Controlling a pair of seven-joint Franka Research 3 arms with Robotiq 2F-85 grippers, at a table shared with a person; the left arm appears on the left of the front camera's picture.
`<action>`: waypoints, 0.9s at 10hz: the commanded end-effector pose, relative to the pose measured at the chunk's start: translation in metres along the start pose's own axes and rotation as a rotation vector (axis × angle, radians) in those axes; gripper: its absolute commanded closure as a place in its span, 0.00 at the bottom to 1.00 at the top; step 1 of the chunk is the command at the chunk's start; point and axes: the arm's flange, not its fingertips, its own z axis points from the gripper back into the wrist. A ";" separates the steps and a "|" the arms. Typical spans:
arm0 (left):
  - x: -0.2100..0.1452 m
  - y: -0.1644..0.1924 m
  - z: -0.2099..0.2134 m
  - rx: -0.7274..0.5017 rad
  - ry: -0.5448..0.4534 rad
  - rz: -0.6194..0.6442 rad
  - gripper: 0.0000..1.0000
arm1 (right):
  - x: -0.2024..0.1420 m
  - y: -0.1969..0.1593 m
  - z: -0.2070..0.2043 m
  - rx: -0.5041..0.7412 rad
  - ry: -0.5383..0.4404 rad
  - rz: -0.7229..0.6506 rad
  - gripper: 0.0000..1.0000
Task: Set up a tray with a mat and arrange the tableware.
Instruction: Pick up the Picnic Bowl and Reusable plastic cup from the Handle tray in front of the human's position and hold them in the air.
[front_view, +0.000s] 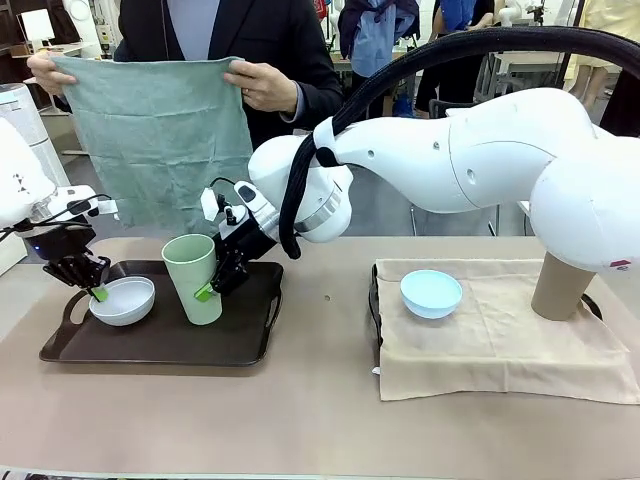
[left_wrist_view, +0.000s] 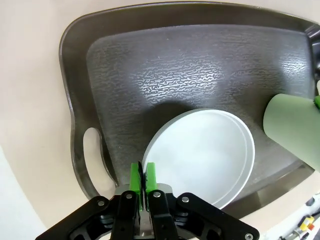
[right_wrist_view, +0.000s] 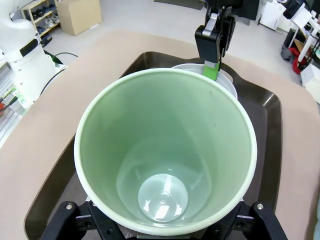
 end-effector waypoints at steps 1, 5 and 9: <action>-0.002 0.003 0.004 0.004 -0.010 -0.017 1.00 | -0.002 -0.004 0.000 0.001 -0.022 0.022 1.00; -0.017 -0.041 0.112 -0.074 -0.074 -0.073 1.00 | 0.058 0.024 0.071 -0.050 -0.054 -0.038 0.30; -0.033 -0.085 0.241 0.050 -0.194 -0.108 1.00 | 0.128 0.064 0.142 -0.152 0.030 -0.008 0.30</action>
